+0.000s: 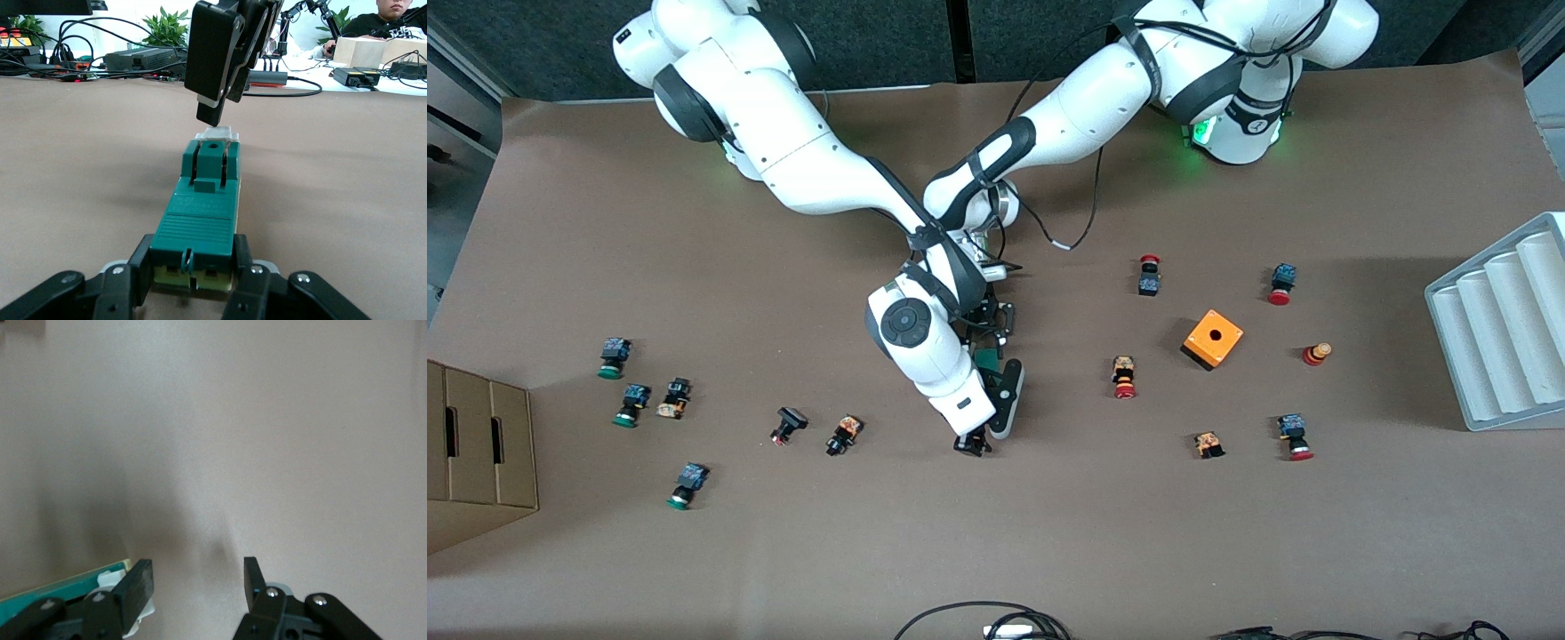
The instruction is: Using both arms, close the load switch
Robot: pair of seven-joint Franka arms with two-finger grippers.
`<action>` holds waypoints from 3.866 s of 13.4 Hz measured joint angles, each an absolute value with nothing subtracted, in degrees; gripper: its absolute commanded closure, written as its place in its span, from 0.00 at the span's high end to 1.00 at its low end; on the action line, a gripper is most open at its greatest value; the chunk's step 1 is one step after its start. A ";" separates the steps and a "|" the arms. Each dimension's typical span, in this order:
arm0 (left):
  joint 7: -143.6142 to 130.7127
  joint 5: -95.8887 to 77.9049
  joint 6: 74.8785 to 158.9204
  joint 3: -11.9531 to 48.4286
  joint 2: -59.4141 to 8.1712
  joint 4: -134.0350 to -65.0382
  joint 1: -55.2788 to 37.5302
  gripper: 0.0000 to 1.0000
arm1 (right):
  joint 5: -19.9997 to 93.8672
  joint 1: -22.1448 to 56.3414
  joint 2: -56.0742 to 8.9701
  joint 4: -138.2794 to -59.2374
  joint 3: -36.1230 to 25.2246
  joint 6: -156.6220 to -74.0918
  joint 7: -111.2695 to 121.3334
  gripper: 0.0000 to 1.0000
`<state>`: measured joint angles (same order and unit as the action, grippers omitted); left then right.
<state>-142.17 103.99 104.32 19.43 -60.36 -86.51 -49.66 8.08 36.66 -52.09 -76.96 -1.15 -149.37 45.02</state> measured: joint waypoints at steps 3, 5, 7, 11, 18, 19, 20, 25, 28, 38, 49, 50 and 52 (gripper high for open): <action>-142.17 103.99 104.32 19.44 -60.37 -86.51 -49.66 0.40 | 8.33 36.65 -51.79 -76.07 -1.15 -149.47 44.87 1.00; -142.17 103.99 104.32 19.44 -60.37 -86.51 -49.66 0.40 | 11.21 36.65 -50.26 -75.95 -1.20 -148.30 44.91 1.00; -142.17 103.99 104.32 19.44 -60.37 -86.51 -49.66 0.40 | 14.60 36.58 -47.83 -75.98 -1.57 -144.16 44.96 1.00; -142.17 103.98 104.32 19.44 -60.36 -86.51 -49.66 0.74 | 17.38 33.96 -42.13 -76.04 -1.83 -134.72 44.31 1.00; -142.17 103.93 104.24 19.27 -60.36 -86.45 -49.59 1.00 | 17.46 32.26 -33.35 -76.11 -1.86 -122.91 29.49 1.00; -142.17 103.93 104.24 19.27 -60.36 -86.44 -49.59 1.00 | 17.46 31.50 -32.26 -76.13 -1.92 -120.77 28.49 1.00; -142.17 103.93 104.24 19.27 -60.36 -86.43 -49.59 1.00 | 17.46 30.45 -31.29 -76.15 -1.95 -118.83 28.13 1.00; -141.79 103.32 104.24 19.43 -60.29 -86.27 -49.61 1.00 | 17.46 24.19 -27.69 -76.22 -2.02 -109.34 26.53 1.00; -133.68 97.72 104.21 19.64 -59.14 -85.37 -49.71 1.00 | 17.46 20.64 -25.44 -76.38 -2.03 -103.62 25.18 1.00; -94.40 75.91 104.20 19.72 -49.15 -84.50 -49.70 1.00 | 5.41 17.05 -17.54 -79.09 -2.01 -91.23 -1.32 1.00; -43.32 47.97 104.13 19.37 -35.89 -83.97 -41.64 1.00 | 2.33 4.86 -8.69 -89.74 0.01 -91.29 0.88 1.00; -39.68 45.20 104.14 19.34 -35.24 -83.94 -40.66 1.00 | 1.69 4.85 -7.16 -91.12 0.91 -91.31 -0.05 1.00; -32.32 39.34 104.13 19.23 -33.96 -83.39 -38.59 1.00 | 0.81 5.09 -5.39 -92.48 2.19 -91.29 -1.50 1.00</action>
